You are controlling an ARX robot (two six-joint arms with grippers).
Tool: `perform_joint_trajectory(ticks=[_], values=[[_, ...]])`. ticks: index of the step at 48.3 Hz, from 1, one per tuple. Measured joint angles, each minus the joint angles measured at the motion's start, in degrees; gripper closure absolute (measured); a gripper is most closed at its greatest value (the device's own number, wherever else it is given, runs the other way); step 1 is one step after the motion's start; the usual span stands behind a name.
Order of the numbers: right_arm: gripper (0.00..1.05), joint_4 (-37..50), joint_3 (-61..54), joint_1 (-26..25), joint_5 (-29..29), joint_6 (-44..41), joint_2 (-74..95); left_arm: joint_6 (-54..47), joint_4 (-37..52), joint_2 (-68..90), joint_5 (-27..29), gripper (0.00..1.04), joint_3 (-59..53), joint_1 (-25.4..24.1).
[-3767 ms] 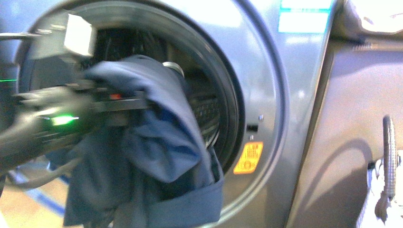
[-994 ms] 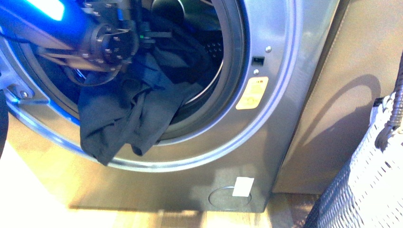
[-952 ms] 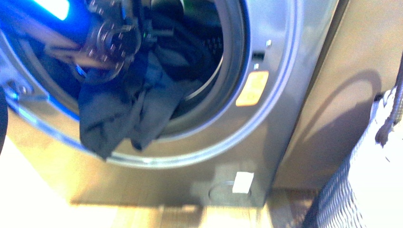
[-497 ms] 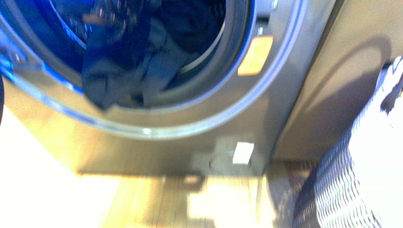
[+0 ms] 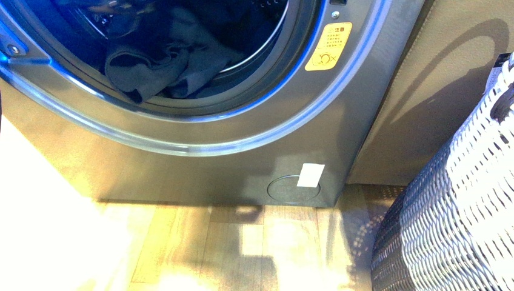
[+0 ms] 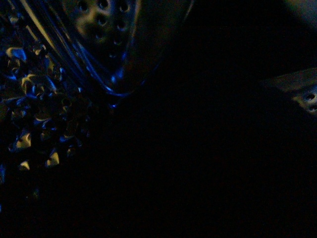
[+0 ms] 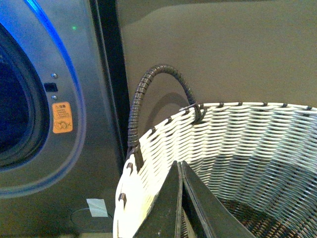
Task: Put clothes into washing machine
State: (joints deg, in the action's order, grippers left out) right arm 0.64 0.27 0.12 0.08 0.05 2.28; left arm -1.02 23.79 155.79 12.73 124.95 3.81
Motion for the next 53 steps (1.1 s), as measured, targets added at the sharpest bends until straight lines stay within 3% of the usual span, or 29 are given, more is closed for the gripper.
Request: perform_joint_trajectory(ticks=[5, 20, 40, 53], values=[[1.02, -0.48, 0.0, -0.02, 0.0, 0.0, -2.03, 0.17, 3.21, -1.81, -2.01, 0.51, -5.84, -0.04], [1.02, -0.57, 0.0, 0.0, 0.0, 0.0, -2.03, 0.17, 11.65, -14.67, -5.81, 0.05, -23.74, 1.73], [1.02, -0.57, 0.0, 0.0, 0.02, 0.0, -2.03, 1.49, 23.5, -36.04, -9.73, 0.06, -59.12, 3.93], [1.02, -0.57, 0.0, 0.0, 0.0, 0.0, -2.03, 1.51, 28.09, -48.61, -12.52, 0.06, -75.08, 3.82]])
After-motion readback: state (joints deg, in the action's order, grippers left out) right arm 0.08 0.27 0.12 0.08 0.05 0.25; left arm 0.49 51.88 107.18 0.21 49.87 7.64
